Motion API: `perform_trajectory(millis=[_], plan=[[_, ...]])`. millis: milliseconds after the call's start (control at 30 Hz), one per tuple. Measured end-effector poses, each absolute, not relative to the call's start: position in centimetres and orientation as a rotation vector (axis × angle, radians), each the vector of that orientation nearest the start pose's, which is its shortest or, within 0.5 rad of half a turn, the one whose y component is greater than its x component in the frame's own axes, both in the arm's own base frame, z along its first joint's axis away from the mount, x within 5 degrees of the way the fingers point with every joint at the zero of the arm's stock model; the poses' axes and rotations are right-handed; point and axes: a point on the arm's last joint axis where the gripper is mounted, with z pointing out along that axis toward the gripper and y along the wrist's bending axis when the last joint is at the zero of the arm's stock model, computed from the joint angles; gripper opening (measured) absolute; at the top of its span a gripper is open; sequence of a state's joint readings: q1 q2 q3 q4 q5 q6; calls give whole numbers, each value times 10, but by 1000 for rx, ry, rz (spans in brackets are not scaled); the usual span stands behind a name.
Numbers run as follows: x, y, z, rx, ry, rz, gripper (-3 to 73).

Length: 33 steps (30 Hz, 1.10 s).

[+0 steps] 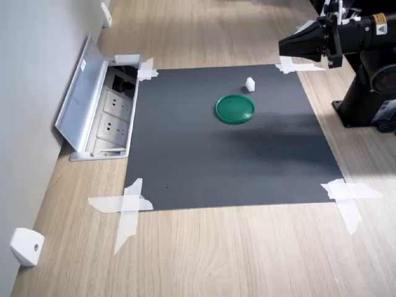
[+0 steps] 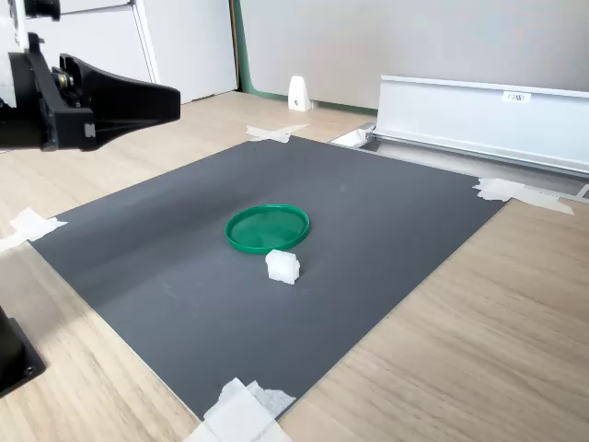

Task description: Grasp a white terminal and put it on the green lid.

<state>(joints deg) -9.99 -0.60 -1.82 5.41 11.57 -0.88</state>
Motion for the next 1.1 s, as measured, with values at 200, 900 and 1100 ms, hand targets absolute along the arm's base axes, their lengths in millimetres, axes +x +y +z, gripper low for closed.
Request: perform_trajectory(millis=[200, 900, 1100], plan=[[53, -8, 206, 192, 1631, -59, -9], [50, -6, 235, 190, 1730, -43, -9], [66, -8, 260, 200, 1853, -34, -9]])
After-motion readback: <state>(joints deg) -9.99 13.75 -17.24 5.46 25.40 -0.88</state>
